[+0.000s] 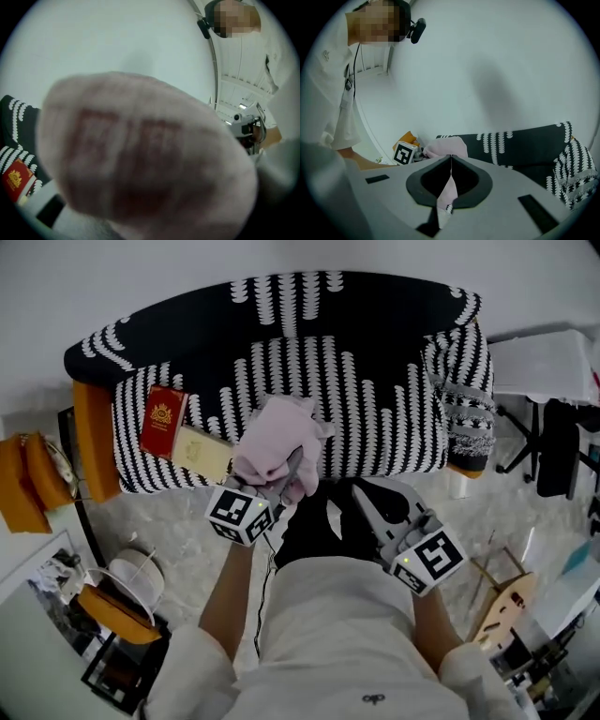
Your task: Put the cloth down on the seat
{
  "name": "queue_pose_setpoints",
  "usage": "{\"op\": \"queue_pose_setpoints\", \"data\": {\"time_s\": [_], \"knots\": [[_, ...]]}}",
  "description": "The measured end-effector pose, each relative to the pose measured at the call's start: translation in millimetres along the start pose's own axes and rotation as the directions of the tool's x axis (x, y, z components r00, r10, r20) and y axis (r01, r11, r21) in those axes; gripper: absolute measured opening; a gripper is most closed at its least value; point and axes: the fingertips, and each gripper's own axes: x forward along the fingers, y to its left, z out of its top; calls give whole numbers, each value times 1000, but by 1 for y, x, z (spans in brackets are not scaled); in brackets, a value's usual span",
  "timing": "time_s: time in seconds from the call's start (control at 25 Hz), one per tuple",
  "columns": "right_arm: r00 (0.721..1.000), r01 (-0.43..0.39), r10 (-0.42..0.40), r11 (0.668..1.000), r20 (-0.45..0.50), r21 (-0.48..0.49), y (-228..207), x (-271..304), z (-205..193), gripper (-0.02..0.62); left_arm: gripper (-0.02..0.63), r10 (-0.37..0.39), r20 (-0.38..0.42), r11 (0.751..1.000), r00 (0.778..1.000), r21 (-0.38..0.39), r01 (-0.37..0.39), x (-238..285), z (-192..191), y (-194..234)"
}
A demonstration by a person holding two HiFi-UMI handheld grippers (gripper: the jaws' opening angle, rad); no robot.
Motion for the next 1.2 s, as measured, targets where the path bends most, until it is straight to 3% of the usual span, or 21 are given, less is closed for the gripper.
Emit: {"op": "queue_pose_setpoints", "data": {"time_s": [0.44,0.88,1.2], "knots": [[999,23,-21,998,-37,52,-29,16,-27,9,193,66,-71,988,995,-137,-75,40,-59,53],[997,48,-43,995,-59,84,-50,24,-46,9,193,126,-166,974,978,-164,-153,81,-129,99],[995,80,-73,992,-72,94,-65,25,-52,9,195,153,-264,964,952,-173,-203,100,-184,126]]}}
